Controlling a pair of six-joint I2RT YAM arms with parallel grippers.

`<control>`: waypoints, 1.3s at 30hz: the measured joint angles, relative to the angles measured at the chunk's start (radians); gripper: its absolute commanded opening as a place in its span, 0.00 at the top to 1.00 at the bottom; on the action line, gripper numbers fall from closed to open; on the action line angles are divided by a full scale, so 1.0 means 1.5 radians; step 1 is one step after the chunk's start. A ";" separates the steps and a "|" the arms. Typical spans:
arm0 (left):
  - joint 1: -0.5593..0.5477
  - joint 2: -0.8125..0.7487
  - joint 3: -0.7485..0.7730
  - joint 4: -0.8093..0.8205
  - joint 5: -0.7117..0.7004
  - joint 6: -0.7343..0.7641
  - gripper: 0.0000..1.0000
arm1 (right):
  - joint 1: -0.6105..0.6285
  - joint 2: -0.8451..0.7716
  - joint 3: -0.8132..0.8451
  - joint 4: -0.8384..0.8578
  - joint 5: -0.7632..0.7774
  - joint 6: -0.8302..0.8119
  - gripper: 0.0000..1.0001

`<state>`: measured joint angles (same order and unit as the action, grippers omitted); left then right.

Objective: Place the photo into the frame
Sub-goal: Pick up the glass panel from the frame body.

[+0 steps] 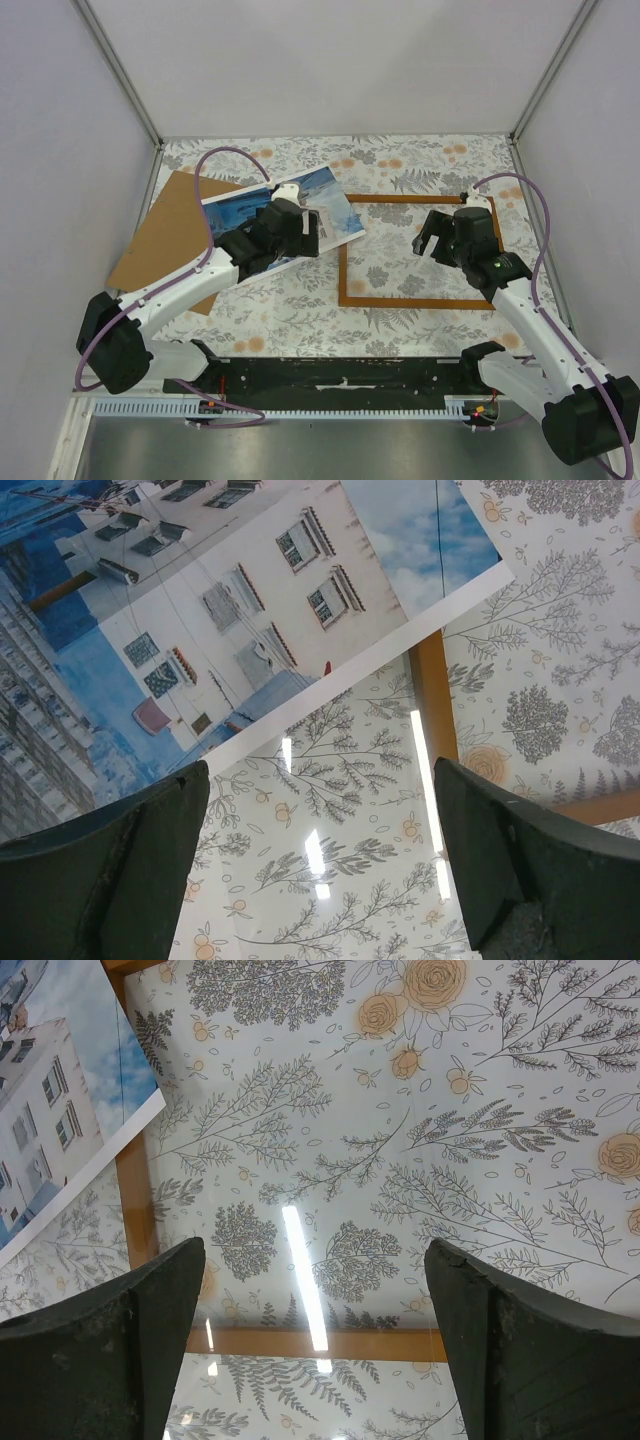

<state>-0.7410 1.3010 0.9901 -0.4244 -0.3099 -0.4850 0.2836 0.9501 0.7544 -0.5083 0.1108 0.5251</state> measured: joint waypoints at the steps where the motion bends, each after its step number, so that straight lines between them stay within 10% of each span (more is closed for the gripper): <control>1: 0.000 0.000 0.001 -0.002 -0.002 0.000 0.02 | 0.000 0.000 0.000 0.000 0.000 0.000 0.02; 18: 0.003 0.010 0.019 -0.040 0.041 0.012 0.06 | -0.062 0.026 -0.001 0.001 -0.010 -0.005 0.02; 28: 0.005 0.011 0.019 -0.048 0.099 0.038 0.08 | -0.238 0.059 -0.100 0.100 -0.161 -0.001 0.02; 39: 0.005 0.025 0.019 -0.056 0.122 0.046 0.11 | -0.248 0.142 -0.203 0.242 -0.285 0.007 0.02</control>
<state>-0.7341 1.3384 1.0183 -0.5083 -0.1272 -0.4168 -0.0879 1.1629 0.4500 -0.1459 -0.3172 0.5350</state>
